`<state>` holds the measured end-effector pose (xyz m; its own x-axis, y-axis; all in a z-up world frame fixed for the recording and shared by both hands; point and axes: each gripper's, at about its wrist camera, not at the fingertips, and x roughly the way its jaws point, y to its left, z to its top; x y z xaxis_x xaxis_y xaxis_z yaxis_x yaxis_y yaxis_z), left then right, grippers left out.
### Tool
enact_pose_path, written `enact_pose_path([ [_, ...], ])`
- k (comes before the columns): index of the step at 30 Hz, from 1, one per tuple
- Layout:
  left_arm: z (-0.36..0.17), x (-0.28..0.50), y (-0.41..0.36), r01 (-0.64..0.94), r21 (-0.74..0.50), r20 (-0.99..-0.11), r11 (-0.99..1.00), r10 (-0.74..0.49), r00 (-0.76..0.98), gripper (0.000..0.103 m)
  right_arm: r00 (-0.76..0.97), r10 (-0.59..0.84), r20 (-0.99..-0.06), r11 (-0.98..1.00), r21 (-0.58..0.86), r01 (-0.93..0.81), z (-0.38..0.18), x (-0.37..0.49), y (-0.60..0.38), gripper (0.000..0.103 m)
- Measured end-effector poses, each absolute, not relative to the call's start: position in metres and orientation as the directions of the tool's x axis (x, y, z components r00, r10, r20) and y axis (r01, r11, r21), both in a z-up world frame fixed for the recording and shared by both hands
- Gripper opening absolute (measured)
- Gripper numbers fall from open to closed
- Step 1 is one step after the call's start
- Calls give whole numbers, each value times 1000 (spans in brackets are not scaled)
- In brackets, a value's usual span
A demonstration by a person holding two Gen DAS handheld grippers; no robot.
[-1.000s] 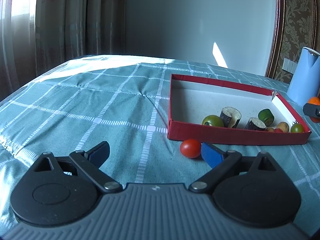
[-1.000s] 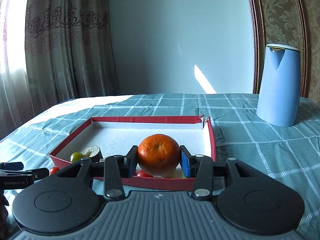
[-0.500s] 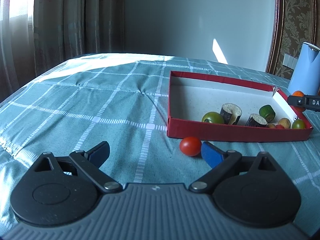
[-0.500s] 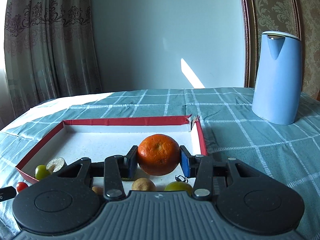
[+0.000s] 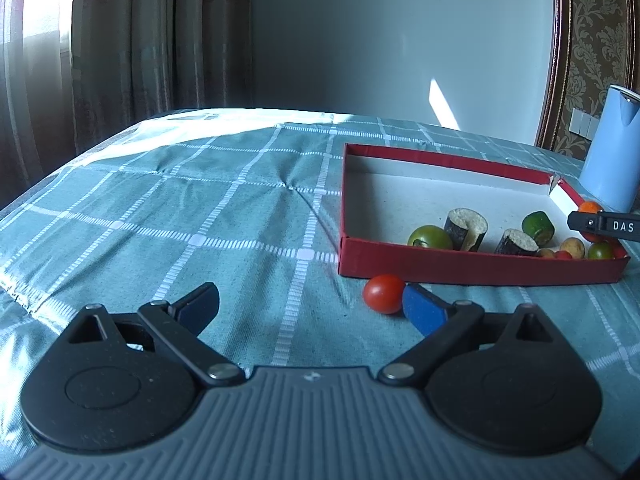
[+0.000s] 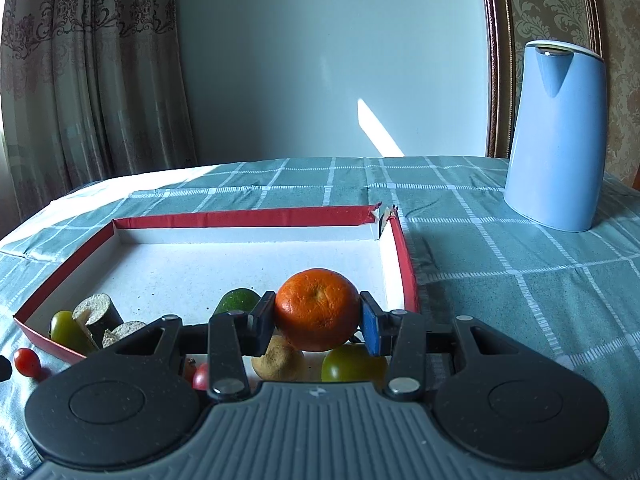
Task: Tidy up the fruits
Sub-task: 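Lift the mandarin into the tray and open the right gripper, then move the left gripper to the red cherry tomato and close on it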
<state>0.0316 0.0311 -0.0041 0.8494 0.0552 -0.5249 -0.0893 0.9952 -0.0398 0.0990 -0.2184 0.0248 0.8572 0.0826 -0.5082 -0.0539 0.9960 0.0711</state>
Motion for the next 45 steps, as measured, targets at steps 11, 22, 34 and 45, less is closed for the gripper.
enact_pose_path([
  [11,-5,33,30,-101,-23,-532,995,73,843,99,844,87,-529,993,115,-31,20,103,-226,61],
  [22,-5,34,28,-102,-5,-539,995,84,838,103,895,133,-427,978,205,-48,38,56,-240,66],
  [34,-8,43,7,29,52,-577,998,6,817,103,884,192,-427,959,271,-77,25,1,-251,72],
  [45,-11,67,1,16,30,-605,999,5,796,67,850,234,-471,938,340,-70,16,10,-258,73],
])
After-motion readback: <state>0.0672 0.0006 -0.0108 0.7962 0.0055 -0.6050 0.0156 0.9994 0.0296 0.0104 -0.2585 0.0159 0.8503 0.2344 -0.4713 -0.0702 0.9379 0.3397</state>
